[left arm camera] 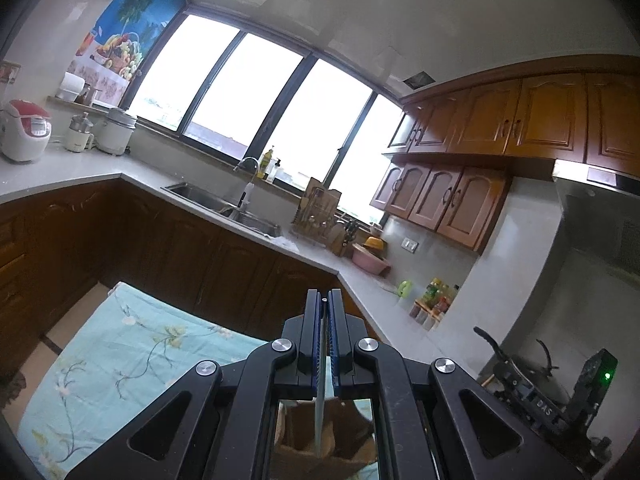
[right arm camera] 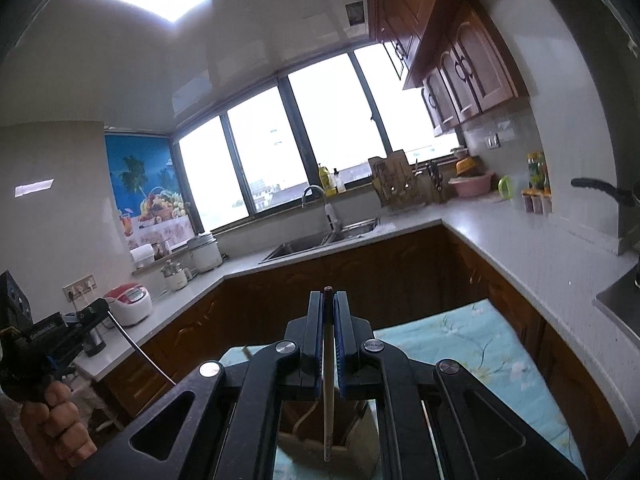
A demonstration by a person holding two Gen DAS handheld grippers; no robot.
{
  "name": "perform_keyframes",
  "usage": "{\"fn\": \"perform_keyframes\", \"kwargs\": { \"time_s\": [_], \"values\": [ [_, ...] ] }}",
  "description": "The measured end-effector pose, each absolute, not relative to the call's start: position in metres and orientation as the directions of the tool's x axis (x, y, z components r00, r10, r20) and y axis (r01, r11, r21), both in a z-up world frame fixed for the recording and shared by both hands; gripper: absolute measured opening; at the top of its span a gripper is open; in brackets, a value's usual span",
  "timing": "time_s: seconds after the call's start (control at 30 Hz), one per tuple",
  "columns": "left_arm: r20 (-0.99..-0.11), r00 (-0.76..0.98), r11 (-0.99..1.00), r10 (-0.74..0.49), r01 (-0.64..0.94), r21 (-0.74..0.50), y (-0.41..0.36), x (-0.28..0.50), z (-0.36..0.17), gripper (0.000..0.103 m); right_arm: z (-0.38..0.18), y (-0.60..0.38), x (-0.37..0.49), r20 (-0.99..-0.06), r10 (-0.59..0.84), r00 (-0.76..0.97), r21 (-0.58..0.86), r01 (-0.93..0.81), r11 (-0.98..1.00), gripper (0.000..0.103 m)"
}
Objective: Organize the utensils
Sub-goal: 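Lift both held chopsticks up over the wooden utensil holder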
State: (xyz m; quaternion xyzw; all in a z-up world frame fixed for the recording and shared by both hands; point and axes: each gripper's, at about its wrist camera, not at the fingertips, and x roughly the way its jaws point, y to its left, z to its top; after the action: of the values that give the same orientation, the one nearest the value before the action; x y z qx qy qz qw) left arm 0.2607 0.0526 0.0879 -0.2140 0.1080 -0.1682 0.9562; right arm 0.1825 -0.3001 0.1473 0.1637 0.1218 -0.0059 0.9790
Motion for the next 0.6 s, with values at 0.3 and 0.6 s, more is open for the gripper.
{"fn": "perform_keyframes", "kwargs": {
  "time_s": [0.3,0.6],
  "values": [
    [-0.168,0.921,0.864,-0.353,0.251,-0.436,0.035,0.308,0.062,0.002,0.131,-0.304,0.198,-0.202,0.003,0.979,0.310,0.061,0.949,0.005],
    [-0.232,0.910,0.884,-0.344,0.230,-0.408,0.013,0.340,0.035,0.002,0.104,-0.301,0.215,-0.236,-0.002,0.972,0.298,0.074,0.952,0.005]
  ]
}}
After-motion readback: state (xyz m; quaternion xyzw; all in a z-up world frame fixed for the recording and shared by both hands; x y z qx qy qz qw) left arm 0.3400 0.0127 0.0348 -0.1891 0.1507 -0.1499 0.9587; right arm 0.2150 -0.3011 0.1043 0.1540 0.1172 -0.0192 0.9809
